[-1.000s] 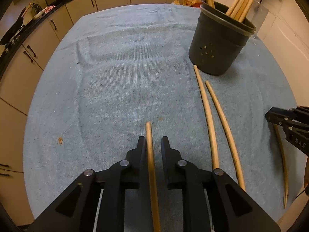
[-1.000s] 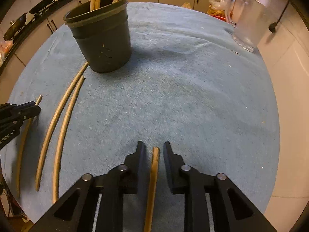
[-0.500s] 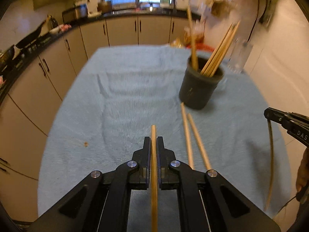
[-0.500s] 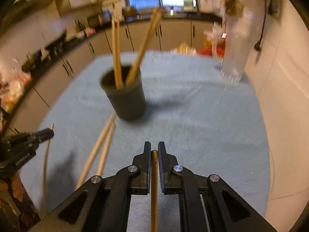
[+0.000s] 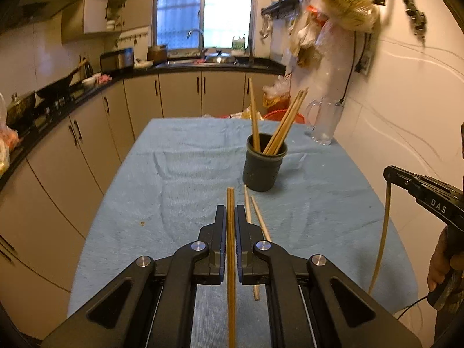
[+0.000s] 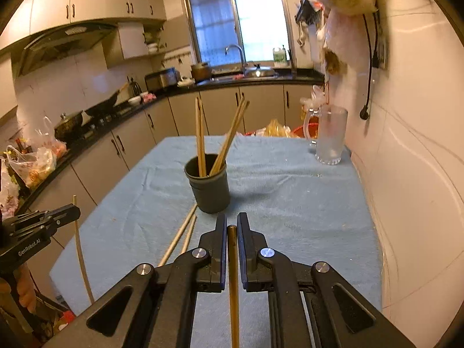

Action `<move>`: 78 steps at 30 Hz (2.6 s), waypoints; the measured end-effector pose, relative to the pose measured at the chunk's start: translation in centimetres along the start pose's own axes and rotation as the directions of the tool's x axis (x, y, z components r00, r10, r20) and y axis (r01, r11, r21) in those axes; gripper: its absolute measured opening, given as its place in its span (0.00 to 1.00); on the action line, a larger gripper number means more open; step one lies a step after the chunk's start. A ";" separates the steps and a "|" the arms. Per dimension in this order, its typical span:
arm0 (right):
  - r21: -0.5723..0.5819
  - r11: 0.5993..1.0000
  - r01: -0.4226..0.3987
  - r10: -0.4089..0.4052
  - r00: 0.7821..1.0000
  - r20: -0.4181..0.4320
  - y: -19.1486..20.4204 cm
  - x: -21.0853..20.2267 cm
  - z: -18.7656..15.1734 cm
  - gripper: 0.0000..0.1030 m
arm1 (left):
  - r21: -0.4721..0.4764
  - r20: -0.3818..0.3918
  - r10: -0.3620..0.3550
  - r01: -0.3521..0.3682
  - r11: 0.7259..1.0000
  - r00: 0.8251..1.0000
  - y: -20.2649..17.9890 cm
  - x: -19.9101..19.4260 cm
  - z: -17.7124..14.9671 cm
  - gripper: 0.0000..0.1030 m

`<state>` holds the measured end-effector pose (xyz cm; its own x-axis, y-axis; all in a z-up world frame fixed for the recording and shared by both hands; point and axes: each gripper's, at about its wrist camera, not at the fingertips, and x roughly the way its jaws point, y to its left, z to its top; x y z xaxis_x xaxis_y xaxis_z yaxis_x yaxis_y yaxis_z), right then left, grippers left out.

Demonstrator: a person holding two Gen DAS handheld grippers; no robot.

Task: Organize utensils
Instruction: 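Raise both held chopsticks upright and carry them above the black cup, then lower the chopsticks into the black cup and open both grippers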

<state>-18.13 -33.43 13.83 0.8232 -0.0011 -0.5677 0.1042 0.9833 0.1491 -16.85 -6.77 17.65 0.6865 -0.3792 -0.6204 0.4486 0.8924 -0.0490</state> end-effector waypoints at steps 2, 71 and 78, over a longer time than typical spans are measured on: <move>-0.003 1.000 -0.004 0.004 1.000 0.012 0.2 -0.8 -0.1 0.07 | 0.012 0.021 0.003 -0.003 1.000 1.000 -0.4 -1.1 -0.1 0.05; 0.102 0.989 -0.107 0.067 0.939 0.338 0.5 -1.2 13.6 0.07 | -0.030 0.278 -0.058 0.069 0.997 0.959 -1.4 -0.9 15.6 0.05; 0.111 0.990 -0.081 0.032 0.922 0.385 0.9 2.0 16.8 0.07 | -0.128 0.268 -0.090 0.128 0.984 0.959 -1.0 3.9 19.7 0.05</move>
<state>-7.00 -35.57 26.44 0.9776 -0.0395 -0.2068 0.0986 0.9538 0.2837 -3.29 -13.94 30.73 0.7719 -0.5093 -0.3806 0.4558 0.8606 -0.2273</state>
